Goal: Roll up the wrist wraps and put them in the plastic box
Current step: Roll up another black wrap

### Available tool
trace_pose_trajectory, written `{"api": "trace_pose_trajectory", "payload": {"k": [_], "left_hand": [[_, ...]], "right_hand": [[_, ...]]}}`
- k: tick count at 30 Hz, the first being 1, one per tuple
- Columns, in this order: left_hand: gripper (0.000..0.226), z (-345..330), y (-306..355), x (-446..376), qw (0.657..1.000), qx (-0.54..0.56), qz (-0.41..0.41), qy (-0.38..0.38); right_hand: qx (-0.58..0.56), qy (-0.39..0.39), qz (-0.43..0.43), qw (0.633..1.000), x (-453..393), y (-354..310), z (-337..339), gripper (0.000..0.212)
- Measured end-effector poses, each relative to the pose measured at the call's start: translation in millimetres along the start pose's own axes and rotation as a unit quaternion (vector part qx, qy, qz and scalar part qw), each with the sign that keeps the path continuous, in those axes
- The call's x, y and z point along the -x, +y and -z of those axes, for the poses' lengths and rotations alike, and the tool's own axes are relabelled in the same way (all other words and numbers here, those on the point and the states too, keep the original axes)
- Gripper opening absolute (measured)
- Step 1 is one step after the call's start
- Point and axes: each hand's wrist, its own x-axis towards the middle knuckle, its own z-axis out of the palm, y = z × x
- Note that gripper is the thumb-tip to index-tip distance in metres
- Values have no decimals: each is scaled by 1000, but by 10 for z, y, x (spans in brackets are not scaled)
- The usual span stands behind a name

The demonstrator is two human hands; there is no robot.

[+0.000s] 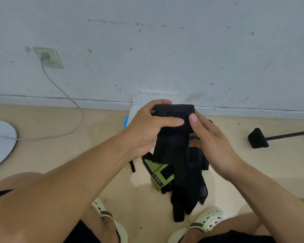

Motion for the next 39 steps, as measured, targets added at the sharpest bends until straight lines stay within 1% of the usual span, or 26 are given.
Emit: {"api": "trace_pose_trajectory", "payload": {"k": [3, 5, 7, 11, 15, 21, 24, 27, 29, 32, 34, 35, 37, 38, 39], "left_hand": [[55, -3, -28, 3, 999, -31, -20, -2], [55, -2, -39, -2, 999, -34, -13, -3], [54, -6, -34, -7, 1000, -28, -1, -8], [48, -10, -6, -7, 1000, -21, 19, -2], [51, -9, 10, 5, 999, -24, 38, -6], [47, -19, 12, -3, 999, 2, 51, 7], [42, -32, 34, 11, 997, 18, 70, 6], [37, -32, 61, 47, 993, 31, 109, -19], [32, -25, 75, 65, 992, 40, 120, -24], [35, -17, 74, 49, 995, 34, 90, -15], [41, -16, 50, 37, 999, 4, 51, -14], [43, -22, 32, 41, 999, -19, 30, -21], [47, -50, -18, 67, 998, -52, -6, -35], [48, -66, -47, 86, 997, -63, -21, -39], [48, -78, -82, 104, 996, -72, -32, -42]], "right_hand": [[-28, 14, -20, 999, -11, 3, -5, 37], [-58, 17, -29, 998, -33, 16, 20, 34], [-69, 20, -32, 997, -48, 19, 46, 34], [-63, 31, -13, 997, -46, 43, 75, 48], [-16, 35, 18, 999, -33, 47, 101, 44], [16, 26, 46, 998, -33, 68, 111, 50], [20, 18, 60, 998, -36, 80, 115, 52], [14, 21, 82, 996, -29, 75, 106, 50], [11, 17, 79, 997, -40, 87, 127, 54], [-48, 9, 34, 998, -65, 61, 147, 61], [-97, 25, -18, 995, -77, 54, 114, 57], [-98, 31, -43, 994, -82, 63, 89, 62], [-76, 33, -80, 993, -86, 108, 22, 88], [-77, 32, -89, 993, -81, 138, -16, 94], [-87, 35, -96, 991, -73, 166, -54, 94]]}}
